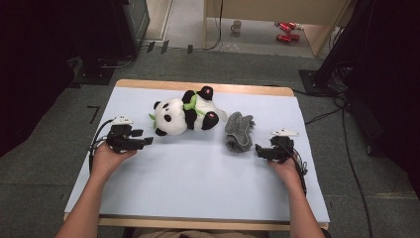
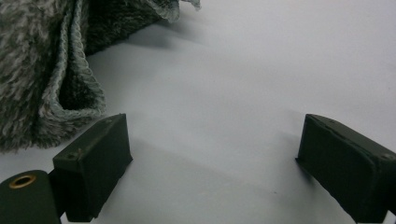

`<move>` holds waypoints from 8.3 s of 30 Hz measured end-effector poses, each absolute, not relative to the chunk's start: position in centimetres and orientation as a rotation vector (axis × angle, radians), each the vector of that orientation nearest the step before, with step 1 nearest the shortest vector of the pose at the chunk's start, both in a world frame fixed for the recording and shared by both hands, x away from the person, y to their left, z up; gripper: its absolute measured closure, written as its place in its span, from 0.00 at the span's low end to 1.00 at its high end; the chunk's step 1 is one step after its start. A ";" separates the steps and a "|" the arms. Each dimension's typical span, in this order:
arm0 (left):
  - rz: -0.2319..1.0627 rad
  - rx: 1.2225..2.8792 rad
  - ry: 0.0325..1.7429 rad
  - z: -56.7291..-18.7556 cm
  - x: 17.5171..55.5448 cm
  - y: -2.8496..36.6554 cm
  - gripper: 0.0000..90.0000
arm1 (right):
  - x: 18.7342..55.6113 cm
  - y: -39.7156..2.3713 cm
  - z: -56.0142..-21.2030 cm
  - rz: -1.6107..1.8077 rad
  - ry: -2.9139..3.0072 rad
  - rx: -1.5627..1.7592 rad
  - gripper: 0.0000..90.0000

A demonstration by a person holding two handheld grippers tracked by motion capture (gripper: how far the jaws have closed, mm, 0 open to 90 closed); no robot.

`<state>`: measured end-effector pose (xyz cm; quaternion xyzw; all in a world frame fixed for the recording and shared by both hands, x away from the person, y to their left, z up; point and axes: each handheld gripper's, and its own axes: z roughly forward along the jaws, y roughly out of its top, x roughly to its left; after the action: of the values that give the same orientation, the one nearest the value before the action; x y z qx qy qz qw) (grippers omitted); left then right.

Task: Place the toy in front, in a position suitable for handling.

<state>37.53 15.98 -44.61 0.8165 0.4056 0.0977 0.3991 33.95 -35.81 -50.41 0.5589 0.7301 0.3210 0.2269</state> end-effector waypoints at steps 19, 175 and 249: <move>0.230 2.085 0.960 -41.6 39.4 12.8 0.43 | 33.9 -35.8 -50.4 0.884 2.012 1.538 0.10; 0.072 2.013 0.887 -40.3 35.7 3.7 0.70 | 34.0 -35.7 -50.3 0.873 2.009 1.552 0.11; 0.106 1.915 0.926 -45.5 36.5 17.2 0.40 | 38.8 -26.2 -48.5 0.948 2.239 1.471 0.40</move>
<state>36.51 17.24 -45.51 0.7866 0.3802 0.0437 0.4845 38.76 -26.16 -48.48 0.5119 0.7790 0.3297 0.1492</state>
